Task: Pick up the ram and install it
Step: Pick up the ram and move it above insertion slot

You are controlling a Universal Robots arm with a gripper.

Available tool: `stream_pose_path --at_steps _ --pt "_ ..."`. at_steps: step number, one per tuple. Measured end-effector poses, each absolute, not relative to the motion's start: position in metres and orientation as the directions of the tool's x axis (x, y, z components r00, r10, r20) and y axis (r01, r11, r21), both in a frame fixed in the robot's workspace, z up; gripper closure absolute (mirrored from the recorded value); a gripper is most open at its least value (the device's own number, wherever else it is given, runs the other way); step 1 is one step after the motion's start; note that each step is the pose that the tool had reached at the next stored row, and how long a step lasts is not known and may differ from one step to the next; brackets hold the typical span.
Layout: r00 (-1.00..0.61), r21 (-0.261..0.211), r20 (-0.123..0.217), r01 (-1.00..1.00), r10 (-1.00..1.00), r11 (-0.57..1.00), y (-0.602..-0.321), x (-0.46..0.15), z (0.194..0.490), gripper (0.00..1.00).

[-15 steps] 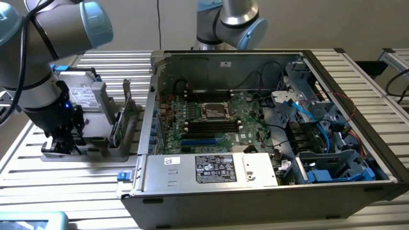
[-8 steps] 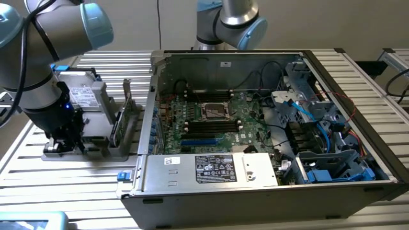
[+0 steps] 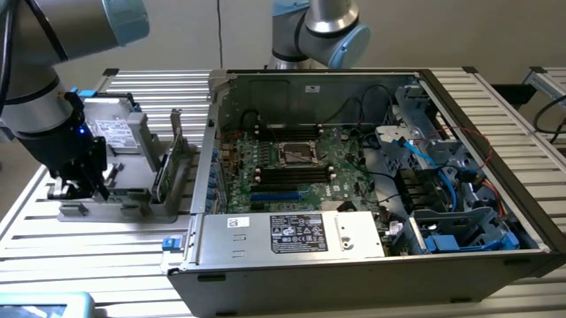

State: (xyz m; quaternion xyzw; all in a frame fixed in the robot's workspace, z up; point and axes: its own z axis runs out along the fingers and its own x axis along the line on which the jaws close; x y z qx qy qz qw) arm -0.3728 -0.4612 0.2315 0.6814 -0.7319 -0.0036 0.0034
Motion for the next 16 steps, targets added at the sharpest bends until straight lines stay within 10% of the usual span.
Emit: stream_pose_path --at_steps 16 --pt "-0.071 0.010 0.000 -0.997 -0.997 0.071 -0.471 -0.359 0.304 0.87"
